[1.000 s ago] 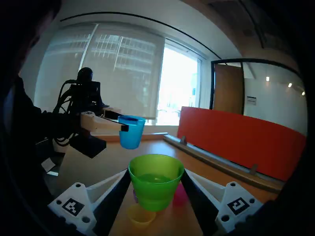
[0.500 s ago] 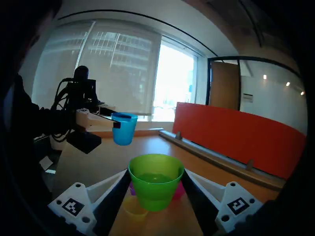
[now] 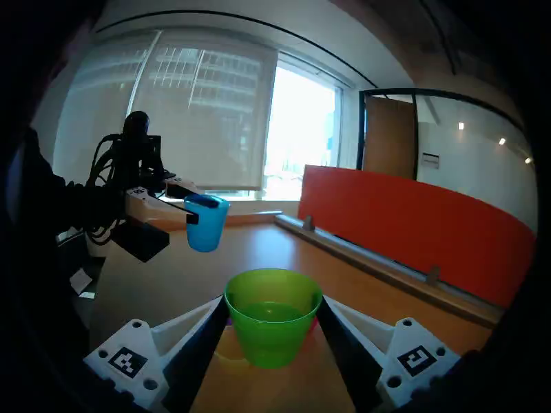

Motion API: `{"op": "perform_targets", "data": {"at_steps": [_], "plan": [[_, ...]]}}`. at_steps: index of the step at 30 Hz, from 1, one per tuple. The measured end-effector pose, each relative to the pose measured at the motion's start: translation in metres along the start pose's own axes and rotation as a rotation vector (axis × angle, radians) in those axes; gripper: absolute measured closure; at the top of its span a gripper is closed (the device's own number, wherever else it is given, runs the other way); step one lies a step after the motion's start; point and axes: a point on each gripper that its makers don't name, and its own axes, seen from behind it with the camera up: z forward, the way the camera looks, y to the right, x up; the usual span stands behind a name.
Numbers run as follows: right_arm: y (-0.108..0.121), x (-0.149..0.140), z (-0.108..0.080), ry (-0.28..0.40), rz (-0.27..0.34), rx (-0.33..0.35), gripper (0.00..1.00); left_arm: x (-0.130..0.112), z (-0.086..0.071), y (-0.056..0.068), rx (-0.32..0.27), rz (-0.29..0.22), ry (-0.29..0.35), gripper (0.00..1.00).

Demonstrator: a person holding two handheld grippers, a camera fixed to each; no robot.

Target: Pour water

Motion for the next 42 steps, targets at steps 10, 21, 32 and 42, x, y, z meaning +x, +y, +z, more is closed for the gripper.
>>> {"op": "perform_targets", "data": {"at_steps": [10,21,32,42], "plan": [[-0.001,-0.027,0.001,-0.068,0.005,0.013,0.10,-0.034,0.003,0.010,-0.024,0.006,-0.059,0.14],[-0.001,-0.056,0.004,-0.135,0.033,0.021,0.09,-0.070,0.002,0.015,-0.027,0.031,-0.129,0.14],[-0.003,-0.080,0.005,-0.184,0.039,0.034,0.09,-0.102,0.003,0.023,-0.041,0.038,-0.205,0.14],[-0.006,-0.102,0.007,-0.236,0.048,0.049,0.09,-0.131,0.002,0.030,-0.061,0.051,-0.278,0.13]]}}
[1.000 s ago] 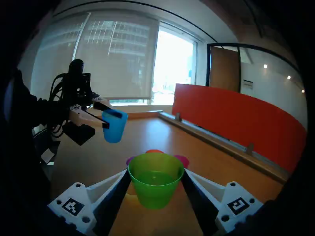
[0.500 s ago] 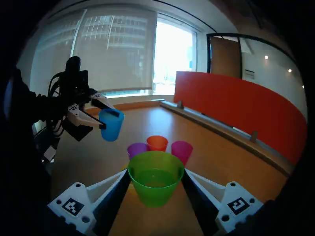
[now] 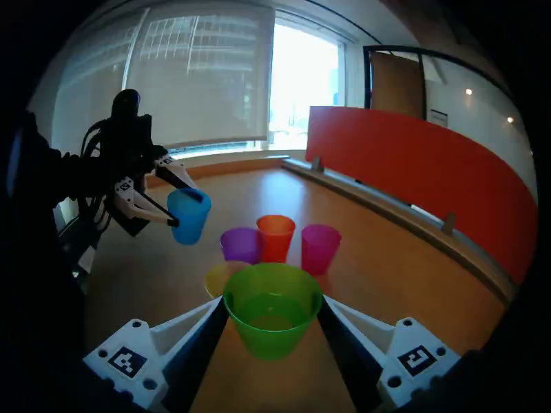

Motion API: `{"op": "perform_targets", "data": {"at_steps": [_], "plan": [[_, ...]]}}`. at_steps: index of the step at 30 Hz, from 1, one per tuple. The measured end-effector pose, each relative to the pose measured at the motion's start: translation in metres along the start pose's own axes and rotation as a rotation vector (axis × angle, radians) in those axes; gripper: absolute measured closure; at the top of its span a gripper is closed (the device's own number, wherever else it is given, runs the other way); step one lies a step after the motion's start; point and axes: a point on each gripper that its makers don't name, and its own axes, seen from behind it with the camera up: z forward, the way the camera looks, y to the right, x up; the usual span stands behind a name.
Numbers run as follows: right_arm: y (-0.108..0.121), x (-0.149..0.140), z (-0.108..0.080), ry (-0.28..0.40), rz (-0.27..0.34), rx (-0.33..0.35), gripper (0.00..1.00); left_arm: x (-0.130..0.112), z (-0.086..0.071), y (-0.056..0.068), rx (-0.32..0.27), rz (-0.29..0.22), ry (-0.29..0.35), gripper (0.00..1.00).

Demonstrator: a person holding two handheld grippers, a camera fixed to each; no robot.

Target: Pour water

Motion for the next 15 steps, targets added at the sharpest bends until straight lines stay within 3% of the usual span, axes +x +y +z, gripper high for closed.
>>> {"op": "perform_targets", "data": {"at_steps": [9,15], "plan": [[0.000,-0.018,0.007,-0.047,0.005,0.006,0.09,-0.022,0.007,0.012,-0.026,0.034,-0.052,0.13],[0.001,-0.026,0.011,-0.066,0.007,0.010,0.09,-0.029,0.013,0.017,-0.039,0.015,-0.062,0.13]]}}
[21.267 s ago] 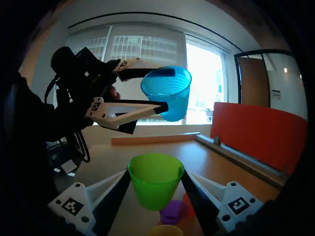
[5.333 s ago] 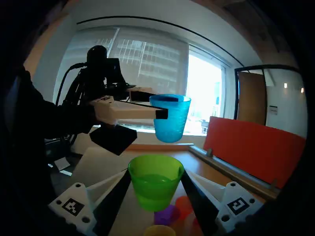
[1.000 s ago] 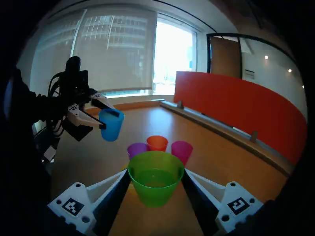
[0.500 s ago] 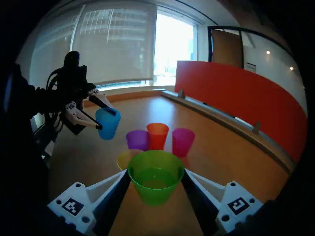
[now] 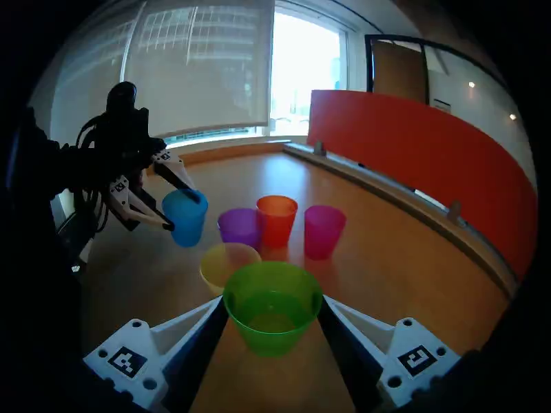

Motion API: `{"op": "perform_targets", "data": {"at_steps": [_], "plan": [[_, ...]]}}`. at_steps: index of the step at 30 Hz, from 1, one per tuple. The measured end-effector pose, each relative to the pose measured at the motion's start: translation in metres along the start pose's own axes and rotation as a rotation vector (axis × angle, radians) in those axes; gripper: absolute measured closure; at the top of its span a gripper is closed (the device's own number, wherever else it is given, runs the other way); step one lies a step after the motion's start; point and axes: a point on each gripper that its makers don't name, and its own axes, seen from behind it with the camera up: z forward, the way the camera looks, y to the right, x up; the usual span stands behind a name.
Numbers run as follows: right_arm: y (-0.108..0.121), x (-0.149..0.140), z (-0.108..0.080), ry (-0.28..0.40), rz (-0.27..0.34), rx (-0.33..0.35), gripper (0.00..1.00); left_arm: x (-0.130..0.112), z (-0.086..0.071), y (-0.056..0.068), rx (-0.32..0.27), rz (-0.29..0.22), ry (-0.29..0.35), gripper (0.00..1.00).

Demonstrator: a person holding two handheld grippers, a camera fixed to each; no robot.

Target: Pour water

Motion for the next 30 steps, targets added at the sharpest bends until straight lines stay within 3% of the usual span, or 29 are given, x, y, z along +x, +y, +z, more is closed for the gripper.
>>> {"op": "perform_targets", "data": {"at_steps": [30], "plan": [[-0.002,-0.036,0.019,-0.075,0.020,0.024,0.09,-0.022,0.014,0.006,-0.023,-0.015,-0.034,0.13]]}}
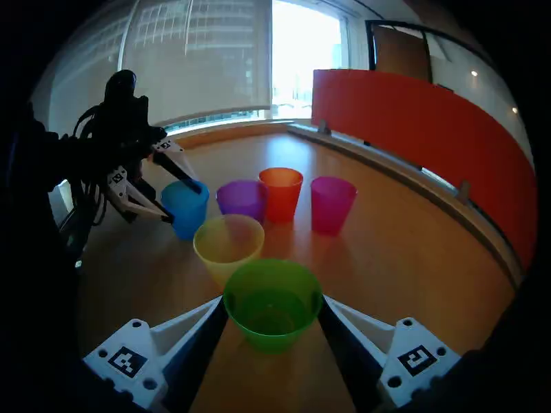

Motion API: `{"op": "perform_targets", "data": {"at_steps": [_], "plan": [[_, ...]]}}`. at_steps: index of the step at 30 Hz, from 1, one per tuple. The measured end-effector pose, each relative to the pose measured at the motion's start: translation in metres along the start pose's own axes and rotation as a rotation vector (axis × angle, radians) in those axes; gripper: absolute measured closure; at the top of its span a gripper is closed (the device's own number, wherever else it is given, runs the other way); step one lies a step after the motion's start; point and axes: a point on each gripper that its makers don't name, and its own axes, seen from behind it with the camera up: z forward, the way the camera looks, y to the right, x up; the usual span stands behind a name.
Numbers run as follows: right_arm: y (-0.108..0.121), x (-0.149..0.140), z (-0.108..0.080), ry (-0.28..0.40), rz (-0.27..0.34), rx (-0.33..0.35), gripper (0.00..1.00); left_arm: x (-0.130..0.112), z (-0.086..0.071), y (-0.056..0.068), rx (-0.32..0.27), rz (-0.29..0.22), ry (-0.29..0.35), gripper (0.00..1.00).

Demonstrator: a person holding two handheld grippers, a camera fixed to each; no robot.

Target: Pour water

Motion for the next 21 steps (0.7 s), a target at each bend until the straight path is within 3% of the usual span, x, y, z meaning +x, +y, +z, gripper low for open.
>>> {"op": "perform_targets", "data": {"at_steps": [21], "plan": [[-0.0031,-0.0085,-0.0057,-0.017,0.008,-0.011,0.08,-0.0101,-0.0075,-0.0006,0.019,-0.005,-0.007,0.13]]}}
